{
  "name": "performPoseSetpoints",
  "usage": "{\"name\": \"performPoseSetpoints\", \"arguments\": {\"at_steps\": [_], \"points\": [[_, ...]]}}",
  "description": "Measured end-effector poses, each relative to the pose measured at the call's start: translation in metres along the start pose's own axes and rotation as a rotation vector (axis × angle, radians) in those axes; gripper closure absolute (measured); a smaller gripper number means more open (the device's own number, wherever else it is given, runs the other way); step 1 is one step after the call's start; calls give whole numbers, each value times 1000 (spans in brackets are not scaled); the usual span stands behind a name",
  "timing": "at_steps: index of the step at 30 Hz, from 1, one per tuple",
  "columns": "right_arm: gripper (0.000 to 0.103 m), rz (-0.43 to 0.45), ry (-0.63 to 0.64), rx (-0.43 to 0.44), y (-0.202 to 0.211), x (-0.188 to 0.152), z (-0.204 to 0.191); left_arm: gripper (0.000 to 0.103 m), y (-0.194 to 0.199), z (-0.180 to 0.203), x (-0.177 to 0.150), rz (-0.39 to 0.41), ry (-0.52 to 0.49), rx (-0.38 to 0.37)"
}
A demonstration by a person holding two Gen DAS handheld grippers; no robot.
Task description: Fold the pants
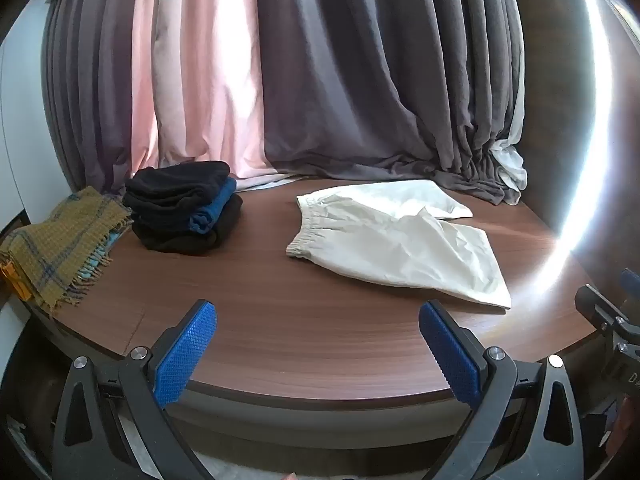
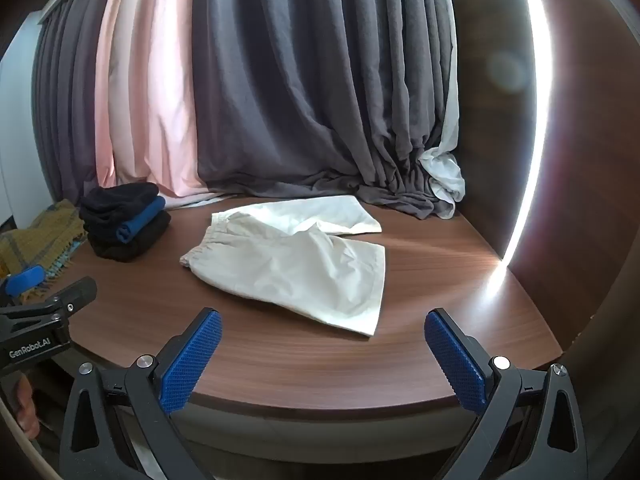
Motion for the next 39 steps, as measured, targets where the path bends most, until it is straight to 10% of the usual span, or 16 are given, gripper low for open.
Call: {"name": "performPoseSetpoints", "arguments": {"at_steps": [39], "points": [[1, 25, 21, 2, 14, -3, -11, 0, 25, -4, 4, 77, 7, -34]]}}
Point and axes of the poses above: each gripper's, at about its wrist camera, not at the fingertips, and y roughly against the way its jaws point, z to its right, x to its top, the point moved 8 cm from there along -y, roughly the way its jaws point, and after that the axes turned 6 degrees about -z, right-handed, at the moved point
